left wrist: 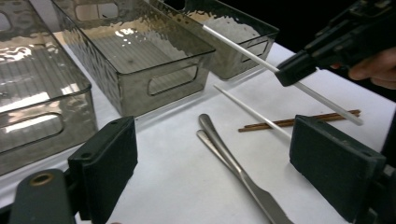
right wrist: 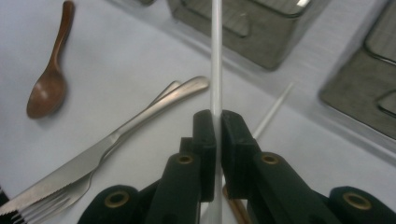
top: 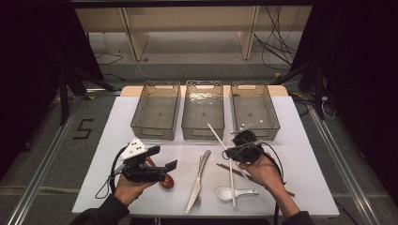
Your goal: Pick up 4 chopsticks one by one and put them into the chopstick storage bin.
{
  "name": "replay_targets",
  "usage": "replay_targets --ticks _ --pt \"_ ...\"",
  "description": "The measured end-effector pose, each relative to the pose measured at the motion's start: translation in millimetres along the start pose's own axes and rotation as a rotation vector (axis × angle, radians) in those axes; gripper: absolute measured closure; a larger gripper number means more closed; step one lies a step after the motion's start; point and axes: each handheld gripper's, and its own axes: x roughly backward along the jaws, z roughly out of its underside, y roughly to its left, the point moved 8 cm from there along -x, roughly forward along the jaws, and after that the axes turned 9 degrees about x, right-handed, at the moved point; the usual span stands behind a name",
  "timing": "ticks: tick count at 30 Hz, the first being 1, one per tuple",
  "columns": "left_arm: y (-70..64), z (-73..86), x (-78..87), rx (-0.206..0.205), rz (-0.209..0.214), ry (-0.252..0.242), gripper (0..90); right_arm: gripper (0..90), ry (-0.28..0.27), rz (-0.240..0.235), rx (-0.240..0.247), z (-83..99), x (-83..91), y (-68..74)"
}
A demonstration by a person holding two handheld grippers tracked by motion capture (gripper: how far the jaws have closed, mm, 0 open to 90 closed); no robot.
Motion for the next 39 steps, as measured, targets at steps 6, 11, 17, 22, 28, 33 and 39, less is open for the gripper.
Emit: replay_targets --ticks 6,11,17,22,28,33,39 --pt "5.7 -1.5 -0.7 -0.026 -0.014 0.031 14.5 85.7 0.051 -0.059 0.101 2.6 -6.1 19.0" --pt "-0.3 0.8 -4.9 -0.080 0.020 0.109 14.7 85.7 0.101 -0.131 0.249 8.2 -11.3 42.3" --pt "-9.8 9.8 -15.0 -0.178 0.044 0.239 15.0 85.7 0.167 -0.197 0.436 19.4 -14.4 67.0" --pt "-19.8 19.8 -23.6 -0.268 0.107 0.382 16.0 85.7 0.185 -0.224 0.565 24.5 -15.4 79.5" --pt "-28.7 35.5 -31.6 -0.347 0.159 0.513 19.8 85.7 0.180 -0.238 0.637 25.1 -15.2 89.1" --pt "-37.5 46.6 -35.5 -0.414 0.200 0.594 25.8 85.7 0.193 -0.247 0.672 27.3 -13.8 96.8" --pt "-42.5 55.9 -37.3 -0.460 0.243 0.648 37.7 85.7 0.221 -0.260 0.728 30.0 -12.8 100.1"
